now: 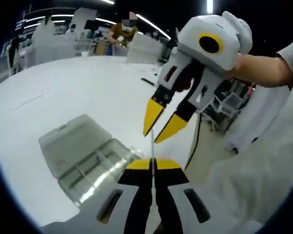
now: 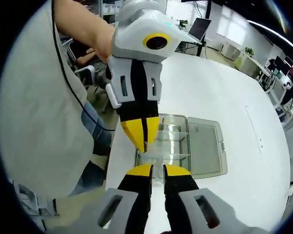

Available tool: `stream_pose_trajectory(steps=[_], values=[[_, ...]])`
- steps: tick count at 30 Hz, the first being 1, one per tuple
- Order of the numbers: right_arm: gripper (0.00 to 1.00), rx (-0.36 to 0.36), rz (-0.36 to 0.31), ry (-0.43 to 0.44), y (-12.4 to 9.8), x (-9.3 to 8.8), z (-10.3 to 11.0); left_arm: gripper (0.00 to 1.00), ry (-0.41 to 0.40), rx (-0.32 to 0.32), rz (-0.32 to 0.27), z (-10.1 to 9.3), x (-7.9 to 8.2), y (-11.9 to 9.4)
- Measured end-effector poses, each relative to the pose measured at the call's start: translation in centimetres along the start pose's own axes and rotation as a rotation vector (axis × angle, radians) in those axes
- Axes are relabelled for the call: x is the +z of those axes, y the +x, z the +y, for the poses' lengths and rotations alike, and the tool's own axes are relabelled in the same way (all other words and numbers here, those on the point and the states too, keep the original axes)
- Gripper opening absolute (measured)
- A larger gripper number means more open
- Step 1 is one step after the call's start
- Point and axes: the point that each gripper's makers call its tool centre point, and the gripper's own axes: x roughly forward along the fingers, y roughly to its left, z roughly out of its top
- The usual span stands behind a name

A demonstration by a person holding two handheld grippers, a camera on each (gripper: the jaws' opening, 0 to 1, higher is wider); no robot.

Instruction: Insert the divider into the dual guide fixture by aligning both edges with the guide slots and pushing it downward to the bottom, including one-sided entry, uneven engagement, binding, and posture correction.

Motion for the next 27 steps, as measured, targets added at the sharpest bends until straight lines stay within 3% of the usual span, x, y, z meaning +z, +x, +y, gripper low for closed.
stream_pose_trajectory(steps=[16,27], values=[[0.03,0.091,-0.006,0.035,0.4,-0.2,1.2,0.0,0.132,-0.011,0.006,-0.8,0.0,0.1],[0.01,0.118,-0.01,0.05,0.4,-0.3,1.5,0.0,0.166,-0.008,0.015,-0.7,-0.3,0.2]])
